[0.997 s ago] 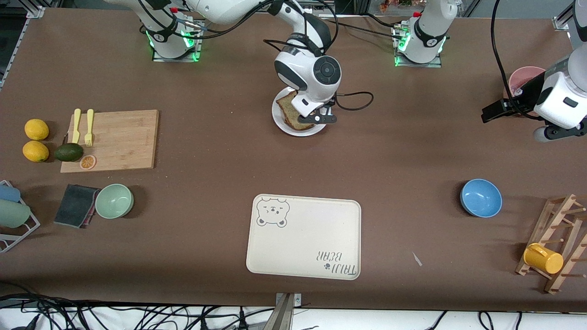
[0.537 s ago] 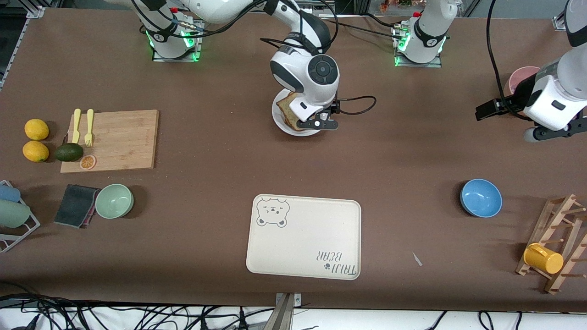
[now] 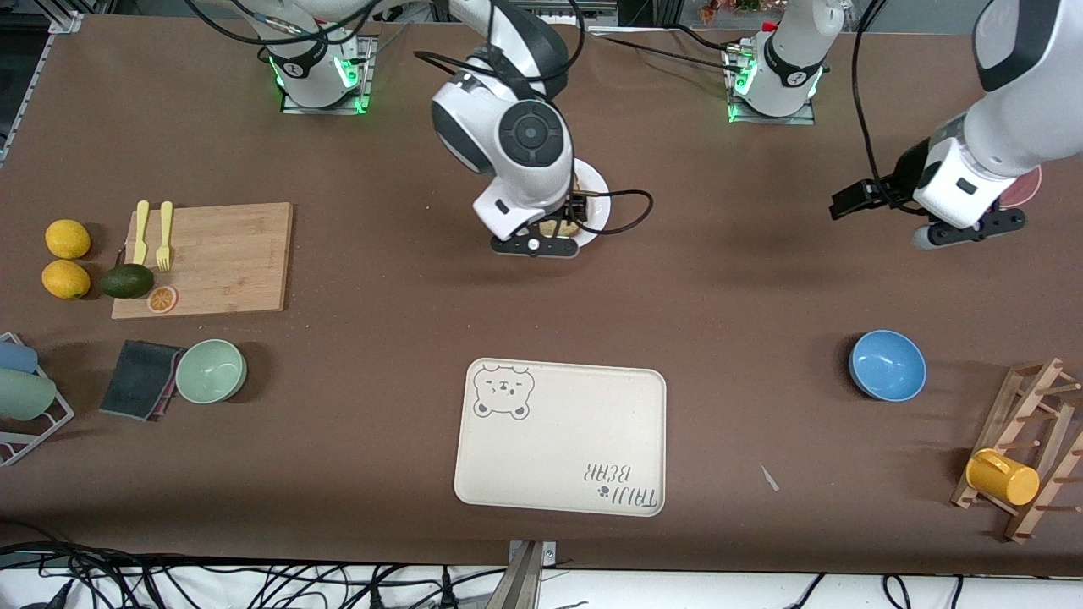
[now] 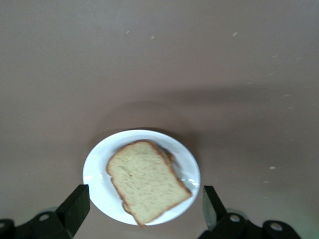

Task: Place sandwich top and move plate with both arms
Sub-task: 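Release the bread onto the toast while the left gripper reaches toward the plate, then return the right gripper to rest while the left gripper approaches the plate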

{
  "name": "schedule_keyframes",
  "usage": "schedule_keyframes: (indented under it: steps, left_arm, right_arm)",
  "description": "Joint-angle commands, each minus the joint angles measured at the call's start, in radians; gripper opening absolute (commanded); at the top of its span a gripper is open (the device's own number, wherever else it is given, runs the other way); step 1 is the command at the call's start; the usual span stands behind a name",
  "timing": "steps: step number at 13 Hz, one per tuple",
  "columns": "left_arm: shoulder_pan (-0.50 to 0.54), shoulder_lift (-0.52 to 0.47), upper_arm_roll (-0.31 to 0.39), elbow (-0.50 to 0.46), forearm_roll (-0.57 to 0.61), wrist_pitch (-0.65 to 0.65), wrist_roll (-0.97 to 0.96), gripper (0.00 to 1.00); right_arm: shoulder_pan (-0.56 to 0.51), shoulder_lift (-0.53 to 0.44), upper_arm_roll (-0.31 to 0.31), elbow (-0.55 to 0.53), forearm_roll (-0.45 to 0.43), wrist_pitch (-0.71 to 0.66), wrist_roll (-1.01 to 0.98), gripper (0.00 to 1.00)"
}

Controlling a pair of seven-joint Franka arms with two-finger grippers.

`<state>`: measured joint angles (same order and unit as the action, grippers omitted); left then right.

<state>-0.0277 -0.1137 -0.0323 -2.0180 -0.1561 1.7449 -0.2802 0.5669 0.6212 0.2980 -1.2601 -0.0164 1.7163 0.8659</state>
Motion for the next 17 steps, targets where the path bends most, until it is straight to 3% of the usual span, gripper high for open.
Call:
schedule_keyframes:
  steps: [1, 5, 8, 11, 13, 15, 17]
  left_arm:
    - [0.009, -0.067, -0.005, -0.157, -0.110, 0.102, 0.012, 1.00]
    - [-0.003, -0.054, -0.005, -0.298, -0.322, 0.273, 0.059, 1.00]
    - [-0.006, 0.005, -0.021, -0.314, -0.483, 0.318, 0.166, 1.00]
    - [-0.006, 0.074, -0.073, -0.332, -0.661, 0.422, 0.271, 1.00]
    - [-0.006, 0.118, -0.133, -0.344, -0.750, 0.484, 0.341, 1.00]
    - [-0.006, 0.132, -0.188, -0.390, -0.869, 0.580, 0.451, 1.00]
    - [-0.006, 0.135, -0.251, -0.457, -1.123, 0.643, 0.667, 1.00]
  right_arm:
    - [-0.065, -0.058, 0.001, -0.015, 0.023, -0.075, -0.103, 1.00]
    - [-0.159, -0.211, -0.049, -0.138, 0.038, -0.101, -0.235, 1.00]
    - [-0.261, -0.271, -0.059, -0.192, 0.035, -0.171, -0.402, 1.00]
    - [-0.436, -0.435, -0.069, -0.344, 0.036, -0.161, -0.513, 1.00]
    - [-0.502, -0.483, -0.076, -0.360, 0.030, -0.161, -0.519, 1.00]
    - [-0.499, -0.518, -0.158, -0.363, 0.021, -0.184, -0.553, 1.00]
    - [-0.509, -0.535, -0.241, -0.361, 0.021, -0.220, -0.672, 1.00]
